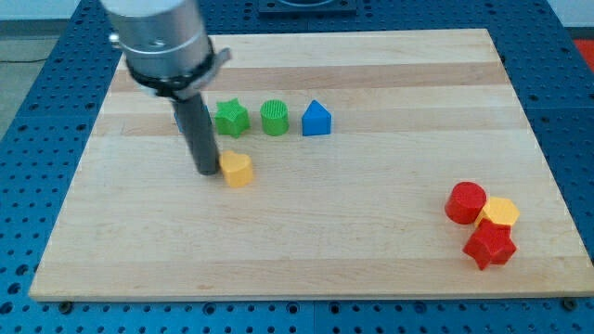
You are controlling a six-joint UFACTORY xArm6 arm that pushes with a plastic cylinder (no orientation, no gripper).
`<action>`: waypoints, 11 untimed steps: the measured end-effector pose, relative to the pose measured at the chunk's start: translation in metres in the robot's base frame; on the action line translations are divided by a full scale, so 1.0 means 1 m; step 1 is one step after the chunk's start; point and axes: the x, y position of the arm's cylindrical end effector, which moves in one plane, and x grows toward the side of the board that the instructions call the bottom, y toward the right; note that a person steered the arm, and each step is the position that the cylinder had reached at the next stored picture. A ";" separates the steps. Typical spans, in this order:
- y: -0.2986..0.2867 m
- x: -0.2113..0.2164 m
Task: Push the yellow heart to the bottom left side of the red circle
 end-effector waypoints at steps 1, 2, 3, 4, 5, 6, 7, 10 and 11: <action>0.050 0.019; 0.103 0.041; 0.141 0.048; 0.162 0.048; 0.192 0.049; 0.209 0.055; 0.220 0.061; 0.235 0.069; 0.221 0.048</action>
